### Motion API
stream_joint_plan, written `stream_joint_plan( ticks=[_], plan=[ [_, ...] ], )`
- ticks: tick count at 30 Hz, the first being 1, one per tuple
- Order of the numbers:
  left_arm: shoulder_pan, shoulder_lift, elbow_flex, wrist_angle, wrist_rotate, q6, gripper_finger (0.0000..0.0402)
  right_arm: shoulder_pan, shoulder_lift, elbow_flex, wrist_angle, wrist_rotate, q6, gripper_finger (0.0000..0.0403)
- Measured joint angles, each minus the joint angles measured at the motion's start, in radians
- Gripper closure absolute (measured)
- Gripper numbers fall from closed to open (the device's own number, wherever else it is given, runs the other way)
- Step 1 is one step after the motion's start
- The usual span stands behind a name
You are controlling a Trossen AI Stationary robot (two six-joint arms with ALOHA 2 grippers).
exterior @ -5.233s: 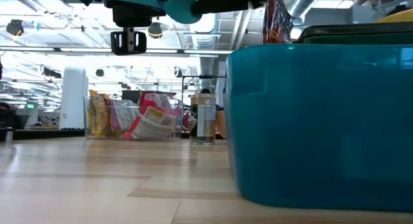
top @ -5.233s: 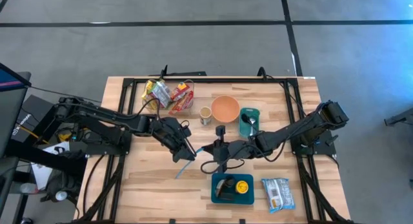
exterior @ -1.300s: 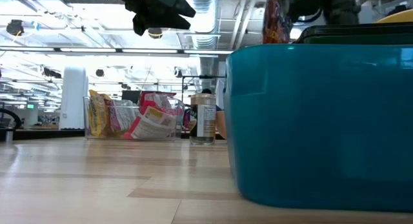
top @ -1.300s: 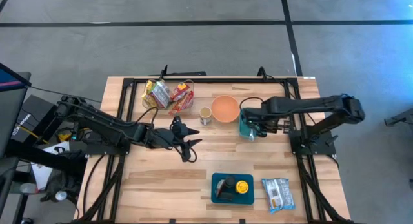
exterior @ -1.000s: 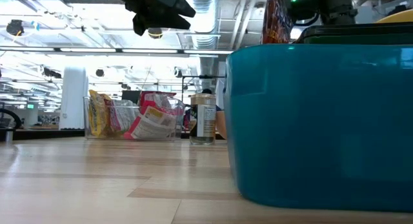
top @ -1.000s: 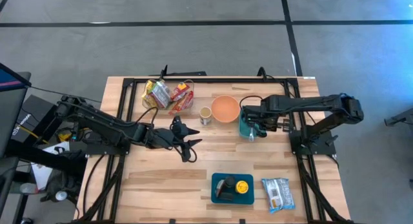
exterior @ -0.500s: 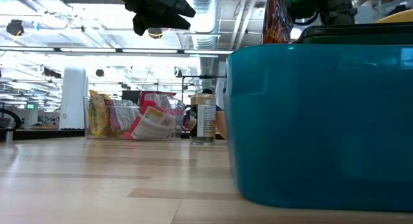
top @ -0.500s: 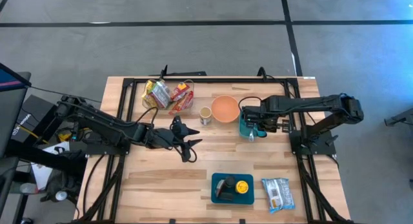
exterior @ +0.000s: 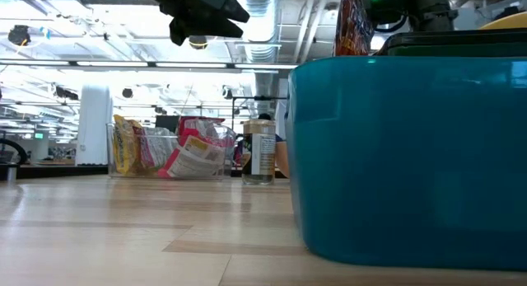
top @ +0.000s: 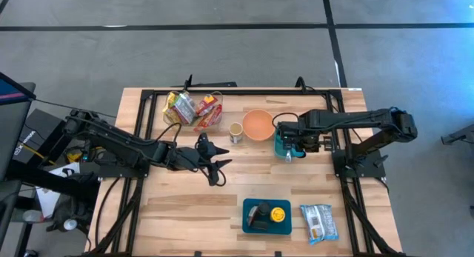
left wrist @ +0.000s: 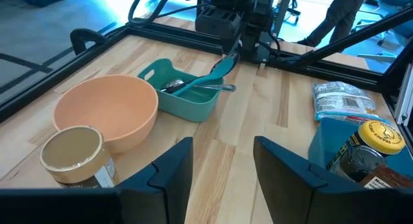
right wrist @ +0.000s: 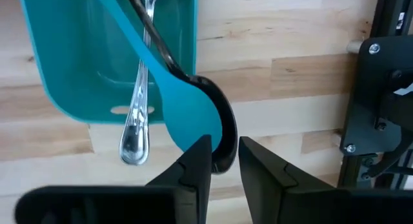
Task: Pick & Place Food Item
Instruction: Put the blue noodle pack into the transparent bin
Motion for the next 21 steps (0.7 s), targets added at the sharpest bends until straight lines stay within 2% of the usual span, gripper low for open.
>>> stream_joint_plan(
  ticks=[10,21],
  plan=[
    [0.000,0.000,0.000,0.000,0.000,0.000,0.0244,0.000,-0.020,0.001,-0.034,-0.019,-0.050,0.0330],
    [0.000,0.000,0.000,0.000,0.000,0.020,0.0244,0.024,-0.125,0.001,-0.028,0.020,-0.051,0.0330]
  ],
)
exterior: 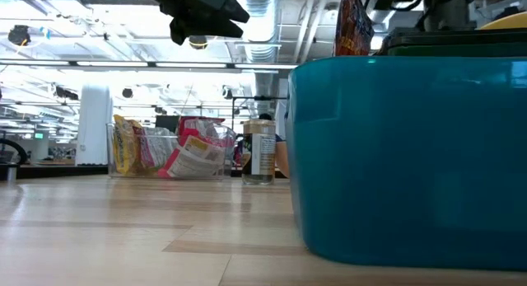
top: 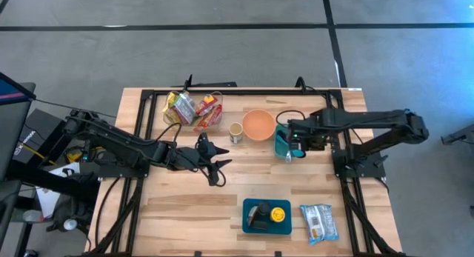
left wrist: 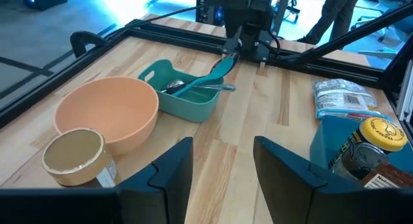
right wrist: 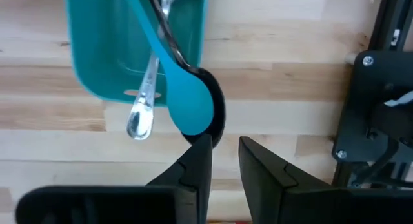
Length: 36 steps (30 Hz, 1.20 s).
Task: Pick & Place Food Item
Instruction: Put the blue noodle pack into the transparent bin
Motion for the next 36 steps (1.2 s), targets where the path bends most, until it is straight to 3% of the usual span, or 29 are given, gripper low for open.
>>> stream_joint_plan(
  ticks=[8,23,29,36],
  plan=[
    [0.000,0.000,0.000,0.000,0.000,0.003,0.0244,0.065,-0.061,0.000,0.100,0.073,-0.076,0.0330],
    [-0.023,0.028,0.000,0.059,0.031,0.032,0.0243,0.281,-0.078,0.000,0.582,0.204,-0.529,0.0330],
    [-0.025,0.028,0.000,0.061,0.141,0.032,0.0244,0.408,-0.078,0.000,0.687,0.374,-0.668,0.0330],
    [-0.025,0.029,0.000,0.061,0.156,0.031,0.0244,0.519,-0.078,0.000,0.712,0.538,-0.725,0.0330]
  ],
)
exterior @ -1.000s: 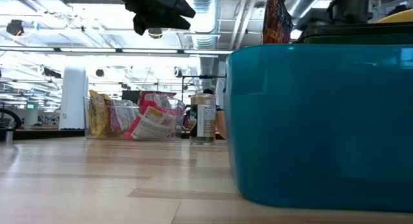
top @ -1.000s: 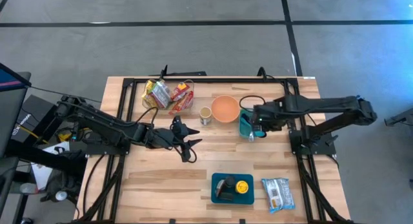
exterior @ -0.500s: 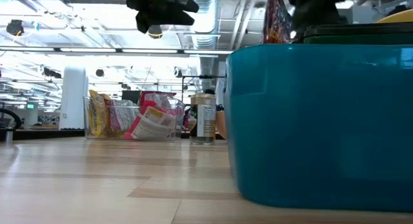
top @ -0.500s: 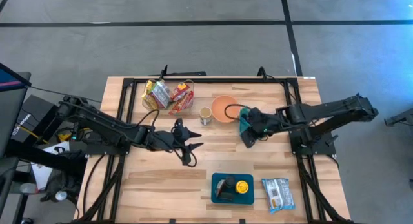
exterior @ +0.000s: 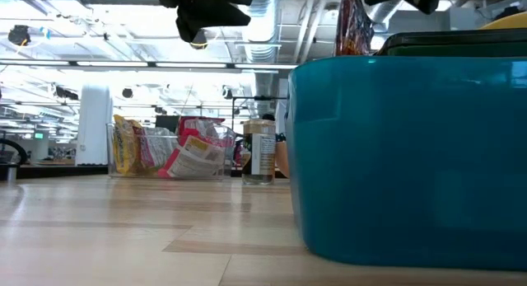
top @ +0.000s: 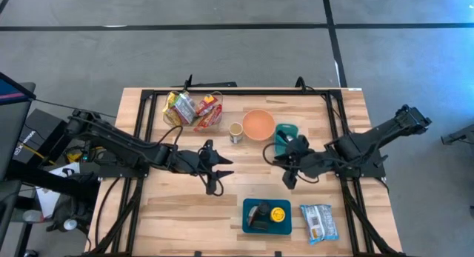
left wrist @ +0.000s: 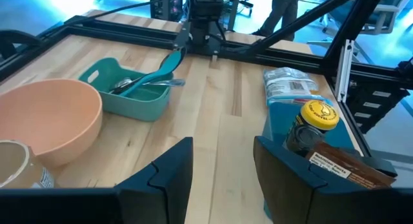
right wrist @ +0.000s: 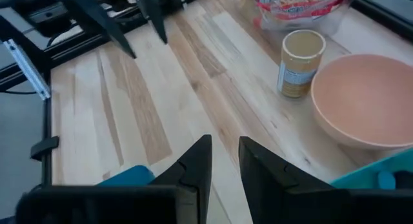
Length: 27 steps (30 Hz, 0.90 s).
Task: Pick & Place Food Item
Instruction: Put the blue noodle pack into the transparent bin
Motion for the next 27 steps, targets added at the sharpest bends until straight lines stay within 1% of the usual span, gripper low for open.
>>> stream_joint_plan(
  ticks=[6,9,18,20,22,24,27],
  plan=[
    [0.003,0.047,0.001,0.057,0.000,0.000,0.0244,0.013,0.000,0.000,-0.006,0.002,0.000,0.0330],
    [0.012,0.072,0.000,0.075,0.000,0.000,0.0244,0.013,0.000,0.000,-0.002,0.001,0.056,0.0330],
    [0.016,0.098,0.000,0.076,-0.001,-0.002,0.0244,0.010,0.000,0.000,0.028,-0.006,0.071,0.0330],
    [0.016,0.098,0.000,0.073,-0.001,-0.002,0.0244,0.002,0.000,0.000,0.037,-0.039,0.075,0.0330],
    [0.011,0.098,0.000,0.076,0.005,-0.002,0.0244,-0.004,0.000,0.000,0.040,-0.103,0.092,0.0330],
    [0.011,0.098,0.000,0.074,0.036,-0.002,0.0243,-0.001,0.000,0.000,0.042,-0.154,0.120,0.0330],
    [0.010,0.098,0.000,0.073,0.087,-0.001,0.0244,0.031,0.009,0.000,0.042,-0.187,0.145,0.0330]
  ],
)
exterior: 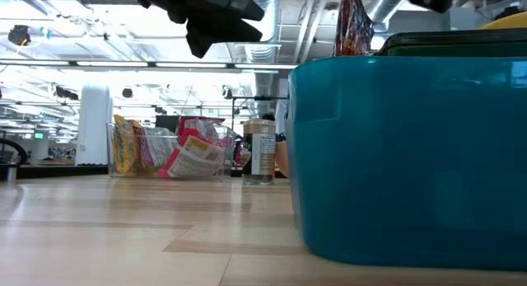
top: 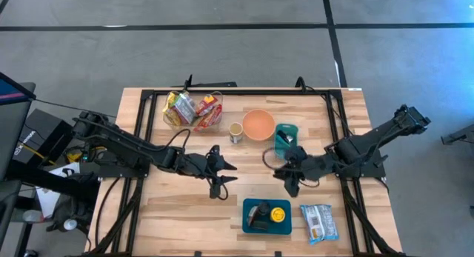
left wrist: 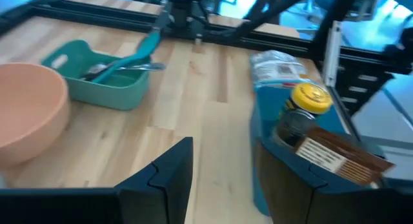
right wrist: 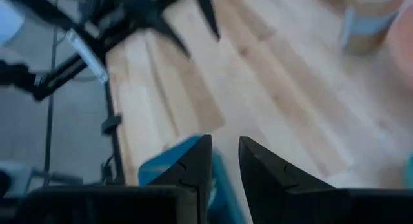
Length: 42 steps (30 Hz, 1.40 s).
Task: Pick & Place Food Item
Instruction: Put the blue noodle pack into the transparent bin
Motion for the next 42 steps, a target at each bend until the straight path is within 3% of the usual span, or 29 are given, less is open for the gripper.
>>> stream_joint_plan(
  ticks=[13,22,35,42],
  plan=[
    [0.000,0.000,0.000,0.000,0.009,0.000,0.0244,0.233,0.005,0.000,-0.076,-0.021,0.221,0.0344],
    [0.000,0.000,0.000,0.000,0.009,0.001,0.0244,0.373,0.055,-0.001,-0.162,-0.021,0.555,0.0356],
    [0.000,-0.001,0.000,0.000,0.009,0.001,0.0244,0.475,0.190,0.000,-0.176,-0.136,0.771,0.0399],
    [0.000,-0.001,0.000,0.000,0.009,0.001,0.0244,0.483,0.241,0.000,-0.185,-0.214,0.863,0.0401]
  ],
)
